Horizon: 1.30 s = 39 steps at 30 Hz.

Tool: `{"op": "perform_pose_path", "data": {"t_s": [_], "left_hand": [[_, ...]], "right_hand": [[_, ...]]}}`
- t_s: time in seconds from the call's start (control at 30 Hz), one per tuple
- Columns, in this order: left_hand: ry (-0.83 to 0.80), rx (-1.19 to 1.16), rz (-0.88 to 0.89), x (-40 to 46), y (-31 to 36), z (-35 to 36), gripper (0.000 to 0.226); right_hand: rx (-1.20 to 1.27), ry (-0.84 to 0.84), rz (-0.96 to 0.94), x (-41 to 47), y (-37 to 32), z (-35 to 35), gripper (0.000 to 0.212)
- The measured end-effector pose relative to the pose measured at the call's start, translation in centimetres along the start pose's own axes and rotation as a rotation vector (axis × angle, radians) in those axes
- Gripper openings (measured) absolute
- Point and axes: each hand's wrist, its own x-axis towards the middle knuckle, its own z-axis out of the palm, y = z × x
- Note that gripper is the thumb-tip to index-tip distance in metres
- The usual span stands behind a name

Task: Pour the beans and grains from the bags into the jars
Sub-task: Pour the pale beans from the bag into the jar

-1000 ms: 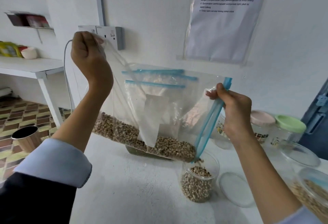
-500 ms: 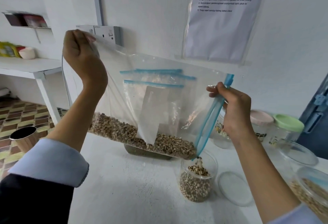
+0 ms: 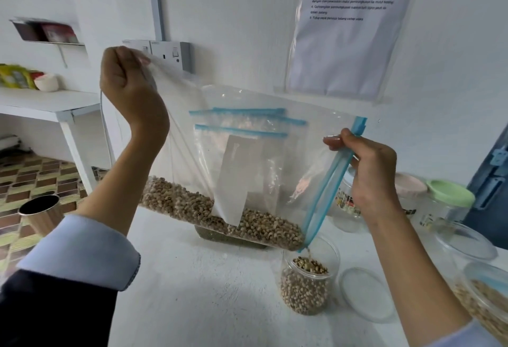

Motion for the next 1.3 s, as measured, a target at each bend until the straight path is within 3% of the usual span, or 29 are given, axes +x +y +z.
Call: {"op": "perform_pose_path", "data": {"t_s": [1.3], "left_hand": [[-0.012, -0.03, -0.084, -3.0, -1.4, 0.4, 0.031]], "right_hand": [[-0.051, -0.034, -0.02, -0.6, 0.7, -2.1, 0.025]]}}
